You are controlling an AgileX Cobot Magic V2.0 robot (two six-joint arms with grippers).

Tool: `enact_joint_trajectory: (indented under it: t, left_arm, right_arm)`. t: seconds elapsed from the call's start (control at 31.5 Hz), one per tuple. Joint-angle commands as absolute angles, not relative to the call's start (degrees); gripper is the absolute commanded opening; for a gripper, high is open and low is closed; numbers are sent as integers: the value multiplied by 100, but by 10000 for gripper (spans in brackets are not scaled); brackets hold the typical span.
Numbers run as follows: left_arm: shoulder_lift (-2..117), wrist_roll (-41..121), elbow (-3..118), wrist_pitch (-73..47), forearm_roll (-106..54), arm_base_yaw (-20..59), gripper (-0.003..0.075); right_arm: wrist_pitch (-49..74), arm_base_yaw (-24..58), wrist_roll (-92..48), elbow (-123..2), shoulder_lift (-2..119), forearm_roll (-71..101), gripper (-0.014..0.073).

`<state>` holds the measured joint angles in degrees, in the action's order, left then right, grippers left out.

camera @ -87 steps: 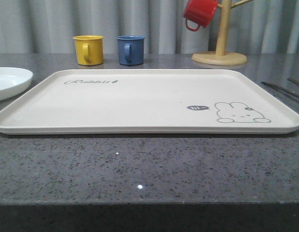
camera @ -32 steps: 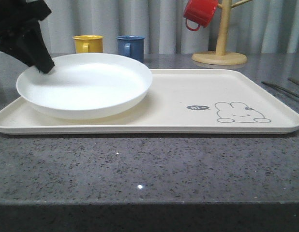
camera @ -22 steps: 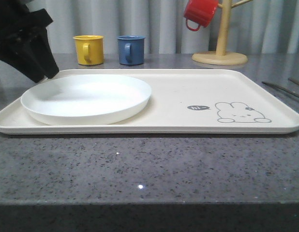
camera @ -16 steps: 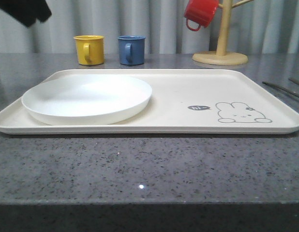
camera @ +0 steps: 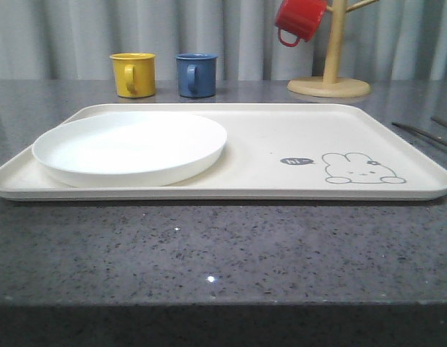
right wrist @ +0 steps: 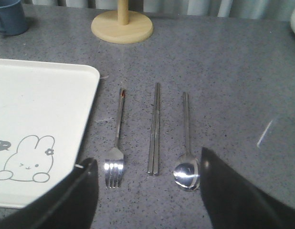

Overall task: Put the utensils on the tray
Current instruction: 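Withdraw the left gripper from the plate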

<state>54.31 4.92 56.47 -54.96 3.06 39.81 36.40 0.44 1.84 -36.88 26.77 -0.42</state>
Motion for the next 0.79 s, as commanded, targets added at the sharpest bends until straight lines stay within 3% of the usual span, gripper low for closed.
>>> enact_joint_trajectory:
  t: [0.0,0.22,0.54,0.76]
  left_arm:
    - [4962,393,5390,-5073,343,4031,250]
    - [4630,393,5122,-5119,343,4031,250]
    - [4667,393,5122,-5119,343,4031,250]
    - [4667,393,5122,-5119,343,4031,250]
  right_arm:
    - [3347,7,133,-3920,2877,-50,472]
    - [4577,376,133,-4933,4631,64,311]
    - [5484,561,128,-6446,7417,99,309]
    - [5500,561,128,-7119,8469,125,309]
